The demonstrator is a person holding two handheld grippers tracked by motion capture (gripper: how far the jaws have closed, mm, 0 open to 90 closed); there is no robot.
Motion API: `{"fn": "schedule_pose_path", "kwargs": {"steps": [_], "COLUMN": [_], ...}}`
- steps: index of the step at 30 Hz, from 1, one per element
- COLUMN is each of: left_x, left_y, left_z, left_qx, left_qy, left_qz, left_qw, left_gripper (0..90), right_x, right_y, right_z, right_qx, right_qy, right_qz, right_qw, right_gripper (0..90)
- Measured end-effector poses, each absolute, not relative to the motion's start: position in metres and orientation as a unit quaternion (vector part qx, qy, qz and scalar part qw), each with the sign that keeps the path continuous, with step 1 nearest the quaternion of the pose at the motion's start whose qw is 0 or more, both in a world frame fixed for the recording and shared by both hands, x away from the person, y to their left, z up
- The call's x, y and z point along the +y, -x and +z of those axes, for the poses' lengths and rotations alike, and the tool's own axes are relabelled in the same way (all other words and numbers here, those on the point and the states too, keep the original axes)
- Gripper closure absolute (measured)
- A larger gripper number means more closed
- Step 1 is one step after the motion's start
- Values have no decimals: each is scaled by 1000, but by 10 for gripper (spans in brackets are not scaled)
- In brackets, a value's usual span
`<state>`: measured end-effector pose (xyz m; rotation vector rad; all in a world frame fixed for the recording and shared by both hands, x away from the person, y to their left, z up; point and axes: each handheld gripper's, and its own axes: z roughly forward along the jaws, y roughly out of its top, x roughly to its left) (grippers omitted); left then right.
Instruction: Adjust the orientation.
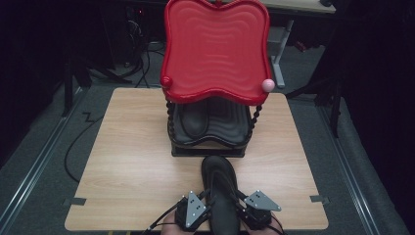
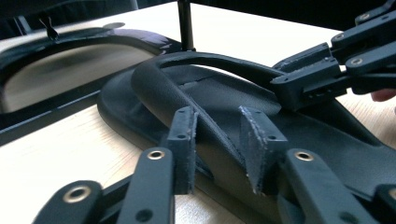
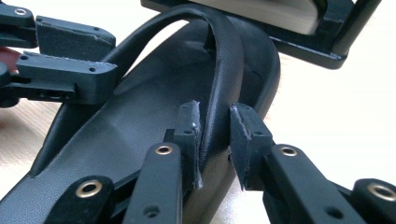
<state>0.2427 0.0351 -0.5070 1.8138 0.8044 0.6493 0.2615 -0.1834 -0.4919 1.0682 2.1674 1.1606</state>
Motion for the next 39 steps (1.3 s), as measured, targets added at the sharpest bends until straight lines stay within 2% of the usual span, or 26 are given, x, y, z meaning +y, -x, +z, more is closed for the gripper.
{"fn": "schedule_pose_path", "kwargs": {"steps": [9, 11, 12, 14, 17, 19, 22, 27, 32, 36, 39], "left_x": [42, 42, 43, 41, 38, 38, 38, 39, 46, 46, 44], "left_y": [-226, -224, -223, -226, -231, -232, -233, -228, -228, -228, -229], "left_z": [-481, -478, -477, -479, -489, -491, -493, -494, -496, -500, -505], "left_qx": [309, 305, 300, 303, 307, 309, 313, 320, 351, 370, 375], "left_qy": [-724, -721, -721, -727, -743, -744, -744, -742, -734, -737, -740], "left_qz": [287, 291, 292, 285, 274, 271, 274, 287, 274, 257, 245], "left_qw": [545, 550, 552, 546, 528, 526, 523, 515, 513, 504, 502], "left_gripper": [743, 754, 899, 893, 852, 851, 797, 631, 453, 385, 384], "right_x": [-181, -181, -180, -179, -178, -178, -177, -173, -173, -171, -170], "right_y": [-236, -235, -234, -234, -239, -243, -247, -249, -250, -255, -260], "right_z": [-467, -466, -464, -466, -472, -477, -480, -484, -483, -486, -490], "right_qx": [772, 771, 771, 772, 778, 781, 783, 790, 787, 792, 796], "right_qy": [-340, -340, -338, -337, -343, -351, -356, -352, -355, -358, -368], "right_qz": [457, 459, 459, 458, 450, 443, 438, 431, 441, 435, 427], "right_qw": [283, 284, 283, 283, 273, 266, 261, 258, 247, 235, 221], "right_gripper": [796, 804, 813, 823, 825, 827, 826, 809, 692, 683, 688]}}
